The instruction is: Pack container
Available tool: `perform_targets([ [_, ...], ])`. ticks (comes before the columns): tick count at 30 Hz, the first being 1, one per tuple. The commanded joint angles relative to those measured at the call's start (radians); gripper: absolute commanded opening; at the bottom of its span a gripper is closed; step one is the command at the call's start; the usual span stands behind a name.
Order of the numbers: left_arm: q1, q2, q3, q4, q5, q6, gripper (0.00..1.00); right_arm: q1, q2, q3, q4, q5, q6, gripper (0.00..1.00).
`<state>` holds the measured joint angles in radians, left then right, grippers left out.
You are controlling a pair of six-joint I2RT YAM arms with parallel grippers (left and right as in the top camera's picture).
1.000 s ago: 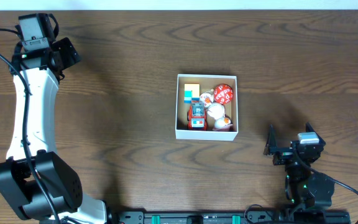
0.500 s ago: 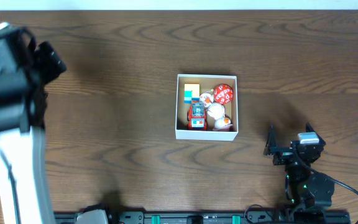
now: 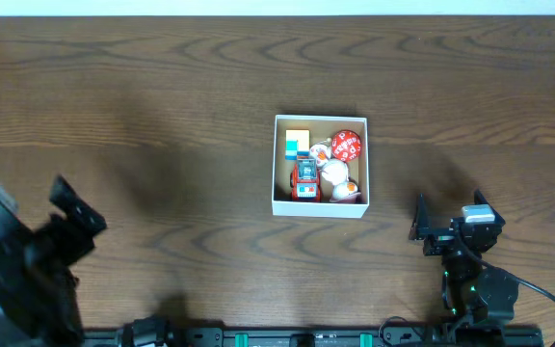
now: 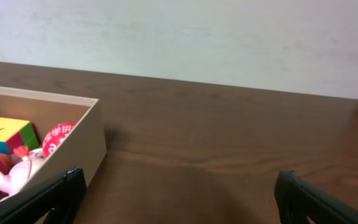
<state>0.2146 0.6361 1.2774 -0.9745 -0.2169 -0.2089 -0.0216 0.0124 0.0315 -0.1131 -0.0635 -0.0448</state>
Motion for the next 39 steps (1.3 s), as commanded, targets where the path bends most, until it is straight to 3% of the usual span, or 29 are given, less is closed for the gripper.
perform_targets([
  [1,0.005,-0.09,-0.159,0.067,-0.002,0.002,0.98,0.01,-0.006,-0.006,0.0,0.006,-0.013,0.99],
  [12,0.005,-0.369,-0.783,0.665,0.004,0.002,0.98,0.01,-0.006,-0.006,0.0,0.006,-0.012,0.99],
  [18,0.005,-0.438,-1.019,0.913,0.052,0.002,0.98,0.01,-0.006,-0.006,0.0,0.006,-0.013,0.99],
  [25,0.005,-0.515,-1.142,1.015,0.108,0.002,0.98,0.01,-0.006,-0.006,0.0,0.006,-0.012,0.99],
  [39,0.005,-0.62,-1.226,0.99,0.185,0.002,0.98,0.01,-0.006,-0.006,0.0,0.006,-0.012,0.99],
])
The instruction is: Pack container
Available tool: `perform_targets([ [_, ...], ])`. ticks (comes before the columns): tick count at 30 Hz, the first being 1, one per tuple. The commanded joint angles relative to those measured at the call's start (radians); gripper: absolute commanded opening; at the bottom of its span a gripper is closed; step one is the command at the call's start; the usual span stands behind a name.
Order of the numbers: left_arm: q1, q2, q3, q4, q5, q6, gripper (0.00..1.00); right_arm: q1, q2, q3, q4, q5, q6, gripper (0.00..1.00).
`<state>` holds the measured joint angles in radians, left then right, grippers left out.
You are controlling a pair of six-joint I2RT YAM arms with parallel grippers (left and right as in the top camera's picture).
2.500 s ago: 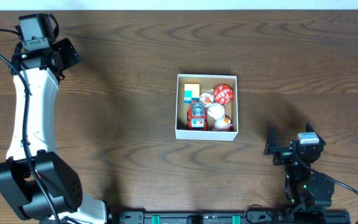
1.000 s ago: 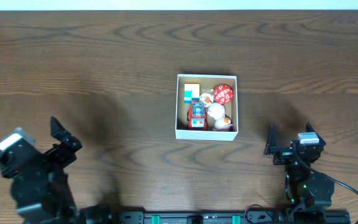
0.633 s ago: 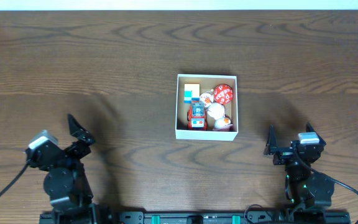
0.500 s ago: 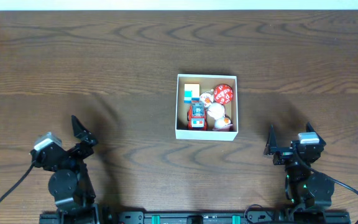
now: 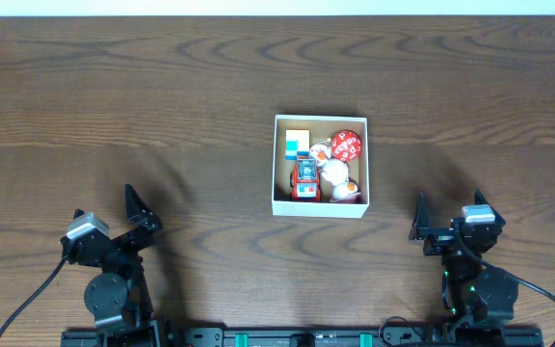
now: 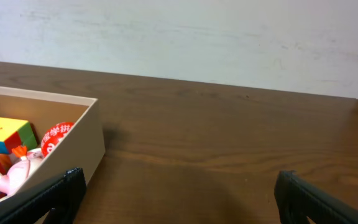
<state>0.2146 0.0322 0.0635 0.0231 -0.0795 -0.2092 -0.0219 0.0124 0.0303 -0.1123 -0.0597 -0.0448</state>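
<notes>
A white open box (image 5: 275, 164) stands at the table's middle. In it lie a multicoloured cube (image 5: 297, 143), a red toy car (image 5: 305, 179), a red round piece (image 5: 348, 145) and small white figures (image 5: 333, 173). My left gripper (image 5: 105, 209) sits low at the front left, far from the box, open and holding nothing. At the front right my right gripper (image 5: 449, 208) is open and holds nothing too. In the right wrist view the right gripper (image 6: 179, 200) has its fingers wide apart over bare wood. The box wall (image 6: 73, 146) stands to its left, with the cube (image 6: 5, 134) inside.
Dark wooden table (image 5: 162, 87) all round the box. A pale wall (image 6: 197, 37) rises behind the table's far edge. Both arm bases stand at the front edge.
My left arm was raised large and close under the overhead camera at the far left; now it rests low at the front left. The right arm and the box contents have not changed.
</notes>
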Motion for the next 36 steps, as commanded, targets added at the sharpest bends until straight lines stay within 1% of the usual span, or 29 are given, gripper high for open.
perform_targets([
  [1,0.005,-0.018,-0.012,-0.016,0.055,0.003,0.98,0.01,-0.006,-0.005,0.0,0.003,-0.013,0.99],
  [19,0.0,-0.031,-0.013,-0.181,0.072,0.003,0.98,0.01,-0.006,-0.005,0.0,0.003,-0.012,0.99],
  [31,-0.139,-0.031,-0.013,-0.199,0.072,0.003,0.98,0.01,-0.006,-0.005,0.0,0.003,-0.013,0.99],
  [36,-0.155,-0.03,-0.013,-0.198,0.072,0.003,0.98,0.01,-0.006,-0.005,0.0,0.003,-0.012,0.99],
])
